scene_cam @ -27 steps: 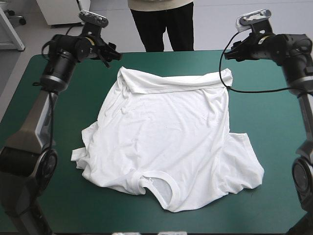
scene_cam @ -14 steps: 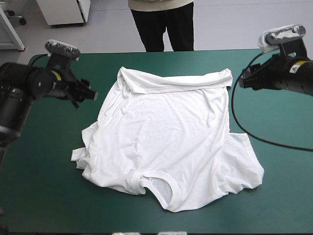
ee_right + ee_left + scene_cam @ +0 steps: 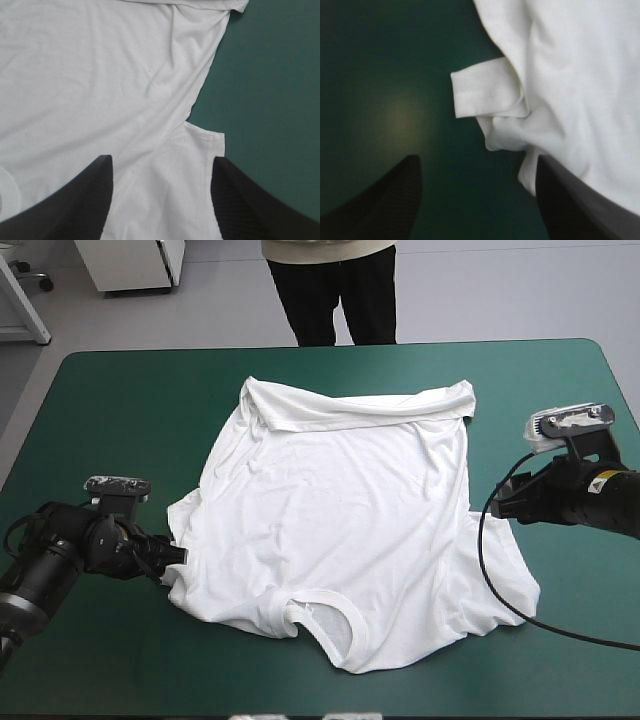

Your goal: Fold the cloth

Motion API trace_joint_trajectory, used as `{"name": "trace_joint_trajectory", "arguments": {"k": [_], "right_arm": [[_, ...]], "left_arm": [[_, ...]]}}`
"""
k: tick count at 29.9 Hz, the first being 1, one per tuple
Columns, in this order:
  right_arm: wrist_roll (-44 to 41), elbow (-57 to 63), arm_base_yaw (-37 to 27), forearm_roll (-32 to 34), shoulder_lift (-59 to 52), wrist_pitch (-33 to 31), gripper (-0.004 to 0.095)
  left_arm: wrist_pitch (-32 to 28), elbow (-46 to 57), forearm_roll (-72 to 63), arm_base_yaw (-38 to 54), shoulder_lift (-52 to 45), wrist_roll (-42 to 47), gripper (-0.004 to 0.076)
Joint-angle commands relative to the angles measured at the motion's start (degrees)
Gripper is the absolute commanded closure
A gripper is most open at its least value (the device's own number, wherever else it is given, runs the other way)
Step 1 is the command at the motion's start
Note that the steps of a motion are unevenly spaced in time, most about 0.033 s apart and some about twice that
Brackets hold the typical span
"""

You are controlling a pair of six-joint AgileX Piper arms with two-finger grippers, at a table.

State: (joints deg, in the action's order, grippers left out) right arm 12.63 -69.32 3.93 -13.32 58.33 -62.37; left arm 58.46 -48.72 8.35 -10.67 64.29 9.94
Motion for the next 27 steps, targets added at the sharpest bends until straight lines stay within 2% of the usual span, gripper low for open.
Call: {"name": "trace_joint_trajectory", "arguments": {"k": [1,6,13,21,22,25,27], "right_arm": [[0.8,-0.5,-0.5,-1.2,-1.2,3.9,0.0354],[2.2,-0.5,-0.5,-4.4,-1.2,5.9,0.0354],[2.6,-0.5,-0.5,-5.1,-1.2,6.2,0.0354],[2.6,0.0,-0.5,-4.4,-0.6,4.8,0.0354],[2.6,0.0,-0.5,-4.3,-0.6,4.6,0.0354],[2.1,0.0,-0.5,-2.9,-0.6,3.8,0.0355],[0.7,0.0,-0.5,-0.1,-0.3,2.0,0.0354]], "left_arm": [[-5.5,1.6,-1.6,2.8,0.3,0.7,0.0244],[-7.9,2.2,-8.4,4.9,5.5,-4.2,0.0244],[-14.0,2.2,-18.3,4.9,14.9,-11.8,0.0244],[-12.3,2.6,-18.3,4.8,23.7,-16.7,0.0260],[-12.7,2.9,-18.3,4.8,24.1,-16.8,0.0283],[-13.7,3.8,-18.3,4.8,24.1,-17.0,0.0477],[-13.7,4.0,-18.3,4.8,24.1,-17.7,0.0691]]}}
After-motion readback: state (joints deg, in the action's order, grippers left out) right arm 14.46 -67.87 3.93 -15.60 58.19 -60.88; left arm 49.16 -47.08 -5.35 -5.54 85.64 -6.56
